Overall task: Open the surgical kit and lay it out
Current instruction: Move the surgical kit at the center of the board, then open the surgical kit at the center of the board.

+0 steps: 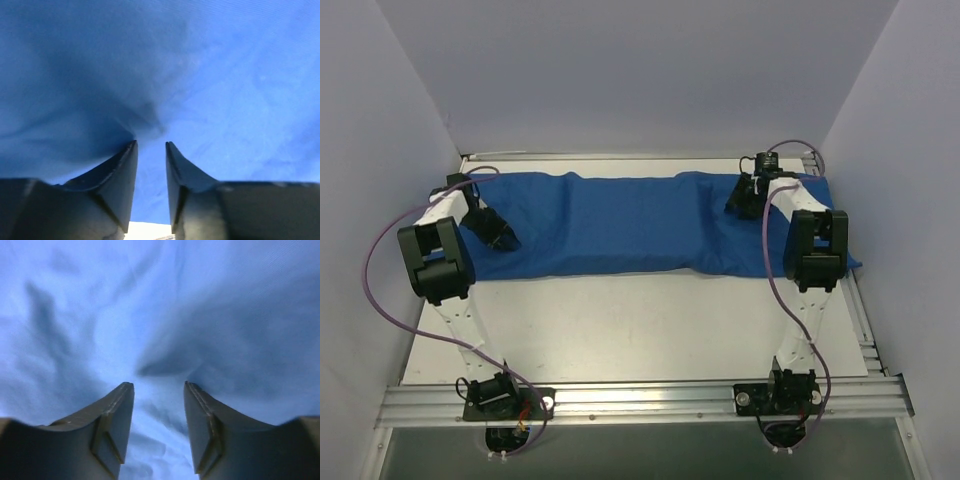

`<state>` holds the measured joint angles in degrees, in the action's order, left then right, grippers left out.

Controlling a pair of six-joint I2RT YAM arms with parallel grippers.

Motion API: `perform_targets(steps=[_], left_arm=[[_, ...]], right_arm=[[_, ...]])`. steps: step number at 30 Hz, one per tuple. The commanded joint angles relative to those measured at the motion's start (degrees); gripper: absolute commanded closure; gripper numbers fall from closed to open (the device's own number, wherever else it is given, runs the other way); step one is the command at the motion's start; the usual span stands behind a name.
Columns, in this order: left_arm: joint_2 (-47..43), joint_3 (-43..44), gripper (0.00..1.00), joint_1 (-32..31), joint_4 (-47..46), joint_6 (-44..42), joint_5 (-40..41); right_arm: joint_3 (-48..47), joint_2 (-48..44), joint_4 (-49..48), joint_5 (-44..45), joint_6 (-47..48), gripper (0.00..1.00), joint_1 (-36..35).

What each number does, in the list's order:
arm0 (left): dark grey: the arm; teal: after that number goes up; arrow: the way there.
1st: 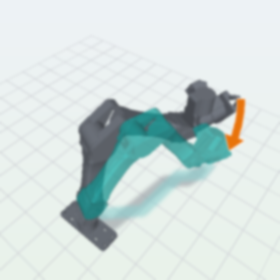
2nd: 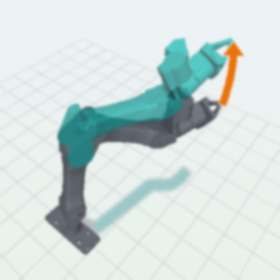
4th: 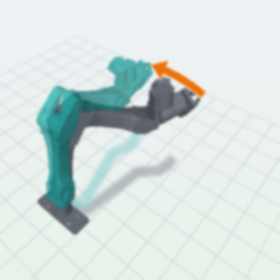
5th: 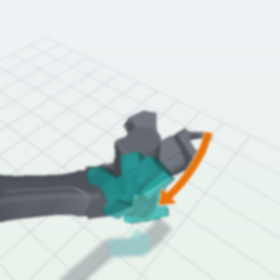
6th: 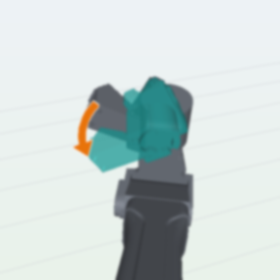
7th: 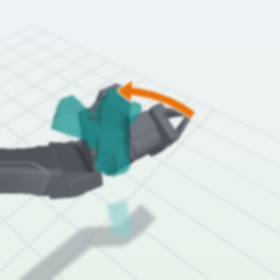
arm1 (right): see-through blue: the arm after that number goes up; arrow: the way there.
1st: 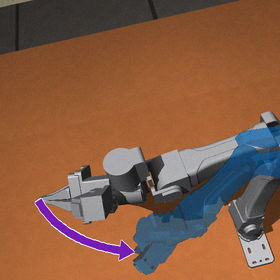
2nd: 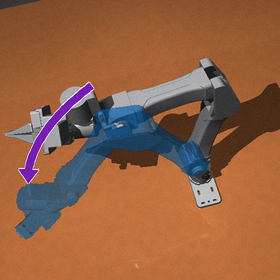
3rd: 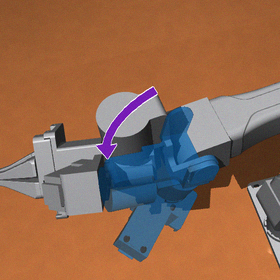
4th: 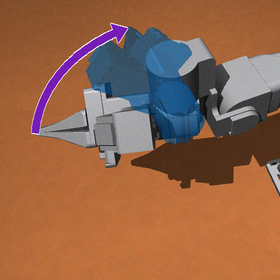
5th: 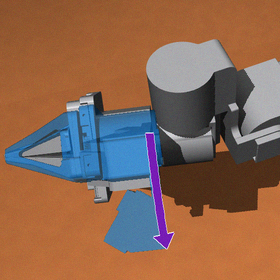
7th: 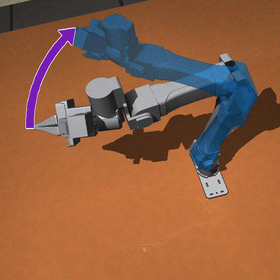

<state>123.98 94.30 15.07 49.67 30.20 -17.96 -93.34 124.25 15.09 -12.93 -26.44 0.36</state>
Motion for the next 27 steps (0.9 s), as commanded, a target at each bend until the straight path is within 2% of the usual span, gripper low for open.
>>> perform_targets(steps=[1, 6, 10, 13, 16, 22, 27], left_arm=[[-7.4, 0.3, 0.60, 0.6, -0.6, -1.8, 1.3], [-11.7, -2.6, 0.58, 0.2, -1.9, -1.8, -2.3], [-14.2, -5.4, 0.58, 0.0, -2.5, -1.1, -4.7], [-15.5, -6.8, 0.57, -0.3, -2.3, -0.8, -5.2], [-16.0, -7.1, 0.58, -0.6, -2.2, -0.5, -5.5], [-16.6, -6.4, 0.57, -0.7, -1.3, -0.5, -5.4], [-17.2, -5.9, 0.57, -0.7, -0.5, -0.8, -4.9]], right_arm=[[-5.7, -4.9, -0.1, 1.2, -1.2, 0.52, 1.2], [-10.9, 2.3, -6.6, -8.3, -11.8, 0.48, 1.0], [-10.7, 4.2, -12.1, -11.6, -22.1, 0.44, 0.1], [-11.1, 5.2, -10.9, -11.0, -27.0, 0.41, -1.6], [-13.0, 6.7, -8.1, -9.8, -28.7, 0.41, -3.1], [-11.6, 7.7, -11.0, -9.3, -31.2, 0.41, -4.2], [-11.9, 9.4, -10.2, -10.4, -33.4, 0.46, -4.3]])
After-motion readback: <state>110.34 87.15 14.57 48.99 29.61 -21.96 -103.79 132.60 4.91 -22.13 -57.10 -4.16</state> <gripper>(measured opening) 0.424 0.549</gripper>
